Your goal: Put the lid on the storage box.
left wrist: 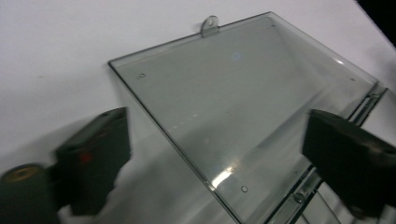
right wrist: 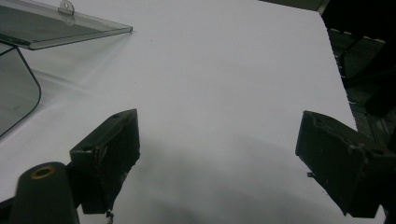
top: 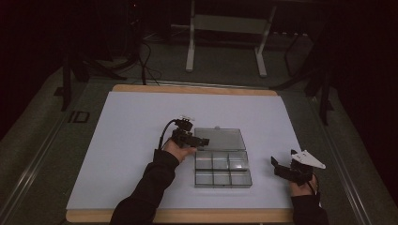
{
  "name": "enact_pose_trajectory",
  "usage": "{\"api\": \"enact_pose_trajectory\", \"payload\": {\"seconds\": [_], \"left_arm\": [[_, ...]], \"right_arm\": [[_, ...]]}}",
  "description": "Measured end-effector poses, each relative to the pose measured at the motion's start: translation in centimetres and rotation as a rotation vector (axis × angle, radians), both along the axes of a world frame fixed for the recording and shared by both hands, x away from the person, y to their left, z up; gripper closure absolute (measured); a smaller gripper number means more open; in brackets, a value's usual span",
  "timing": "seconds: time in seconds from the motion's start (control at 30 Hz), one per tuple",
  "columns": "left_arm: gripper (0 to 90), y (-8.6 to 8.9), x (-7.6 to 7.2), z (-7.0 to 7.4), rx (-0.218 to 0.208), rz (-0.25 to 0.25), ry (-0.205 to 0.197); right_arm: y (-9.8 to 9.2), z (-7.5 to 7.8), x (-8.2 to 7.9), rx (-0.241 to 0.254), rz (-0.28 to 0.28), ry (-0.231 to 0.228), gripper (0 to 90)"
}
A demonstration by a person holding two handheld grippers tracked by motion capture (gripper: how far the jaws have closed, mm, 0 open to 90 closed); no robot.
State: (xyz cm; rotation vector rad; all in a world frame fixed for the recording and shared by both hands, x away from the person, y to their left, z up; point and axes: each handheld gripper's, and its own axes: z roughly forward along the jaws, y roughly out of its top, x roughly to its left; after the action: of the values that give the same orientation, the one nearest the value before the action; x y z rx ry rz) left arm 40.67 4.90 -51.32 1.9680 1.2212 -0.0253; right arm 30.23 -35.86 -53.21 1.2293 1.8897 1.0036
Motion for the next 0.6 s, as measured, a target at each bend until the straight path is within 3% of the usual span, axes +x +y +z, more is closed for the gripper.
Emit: {"api": "enact_pose_trajectory", "payload": {"seconds": [0.03, 0.2, 0.3, 0.4, 0.5, 0.6], "left_arm": [[15.4, 0.1, 0.1, -0.3, -0.021, -0.001, 0.023], [16.0, 0.1, 0.1, -0.9, -0.028, -0.009, 0.048], [19.9, 0.3, 0.1, -1.4, -0.073, -0.007, 0.075], [22.7, 0.4, 0.1, -1.5, -0.079, -0.007, 0.072], [27.9, 0.6, 0.1, -1.7, -0.12, -0.018, 0.093], [30.2, 0.6, 0.1, -1.8, -0.132, -0.021, 0.095]], "right_arm": [[0.0, 0.0, 0.0, -0.001, -0.001, 0.0, 13.5], [0.0, 0.0, 0.0, -0.002, 0.0, -0.001, 13.5], [0.0, 0.0, 0.0, -0.002, 0.001, 0.001, 13.5], [0.0, 0.0, 0.0, -0.001, -0.001, 0.001, 13.5], [0.0, 0.0, 0.0, -0.003, 0.0, 0.003, 13.5], [0.0, 0.0, 0.0, -0.006, 0.001, 0.003, 13.6]]}}
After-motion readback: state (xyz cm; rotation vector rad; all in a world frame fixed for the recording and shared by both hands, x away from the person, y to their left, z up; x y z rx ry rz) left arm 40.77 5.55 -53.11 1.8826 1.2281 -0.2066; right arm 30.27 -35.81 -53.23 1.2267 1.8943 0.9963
